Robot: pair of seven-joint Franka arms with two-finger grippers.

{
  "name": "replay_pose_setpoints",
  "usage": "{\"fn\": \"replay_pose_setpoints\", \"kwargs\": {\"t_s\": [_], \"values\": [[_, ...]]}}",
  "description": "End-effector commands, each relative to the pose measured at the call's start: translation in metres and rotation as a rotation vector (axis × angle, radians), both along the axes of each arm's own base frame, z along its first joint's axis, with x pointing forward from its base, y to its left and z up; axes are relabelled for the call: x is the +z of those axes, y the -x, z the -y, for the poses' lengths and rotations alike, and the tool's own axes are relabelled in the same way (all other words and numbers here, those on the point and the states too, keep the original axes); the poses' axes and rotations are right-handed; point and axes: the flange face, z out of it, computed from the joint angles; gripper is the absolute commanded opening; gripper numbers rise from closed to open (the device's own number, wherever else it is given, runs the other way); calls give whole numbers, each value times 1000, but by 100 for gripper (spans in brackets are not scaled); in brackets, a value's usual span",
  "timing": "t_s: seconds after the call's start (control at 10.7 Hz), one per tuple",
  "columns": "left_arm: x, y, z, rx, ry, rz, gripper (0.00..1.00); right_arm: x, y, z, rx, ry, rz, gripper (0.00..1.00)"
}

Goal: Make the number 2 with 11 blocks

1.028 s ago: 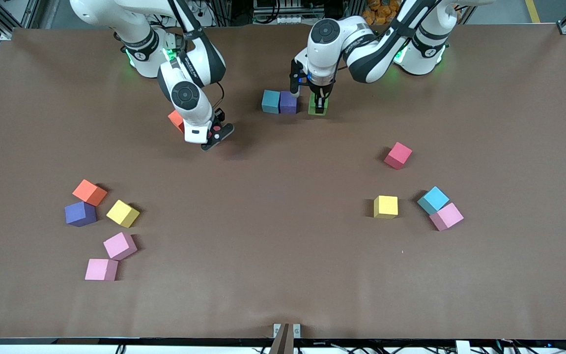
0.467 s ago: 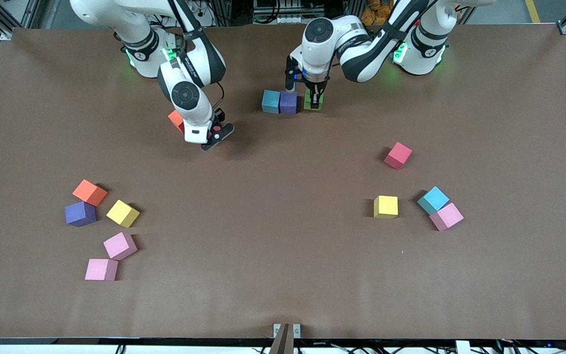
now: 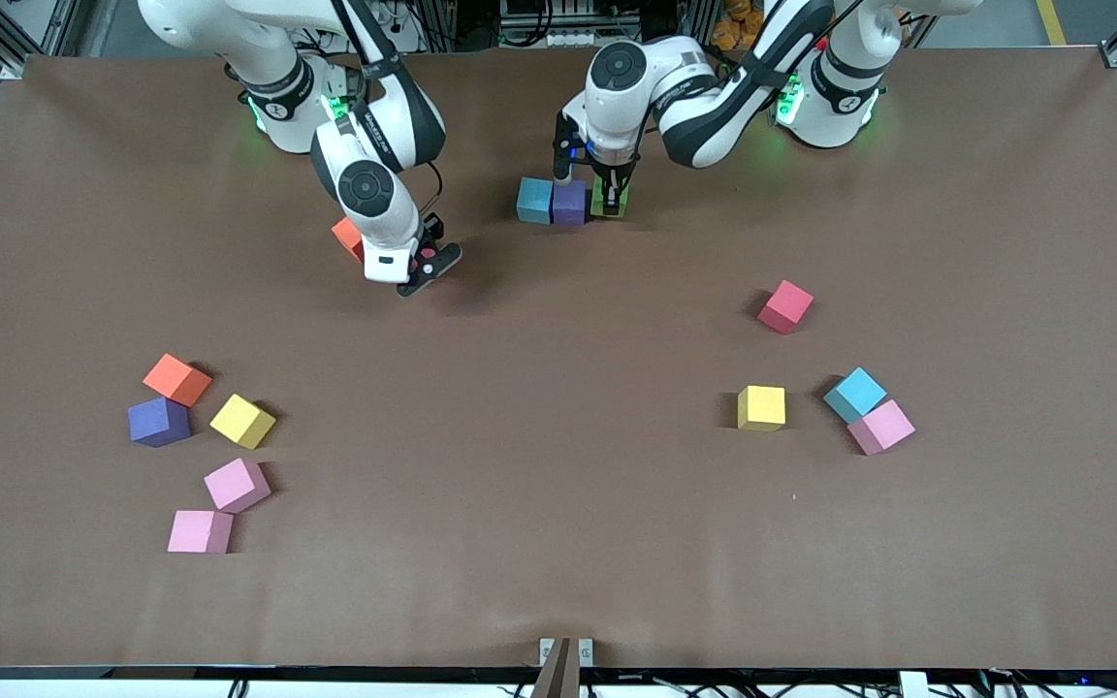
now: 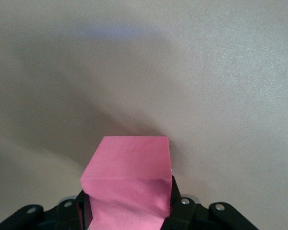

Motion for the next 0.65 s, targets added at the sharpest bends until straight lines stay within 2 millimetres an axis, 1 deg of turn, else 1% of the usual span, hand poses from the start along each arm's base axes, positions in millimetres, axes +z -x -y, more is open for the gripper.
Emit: {"fn": "replay_pose_setpoints", "kwargs": {"t_s": [0.0,0.09,0.56], "values": [[-5,4,7,5,5,-11,0,41,-44,-47,111,-108,110,27],[-5,2,9,6,7,-13,0,43,-46,-49,112,-110,114,27],[-14,-1,9,13,4,-22,0,57,-62,-59,118,-133,150,27]]}}
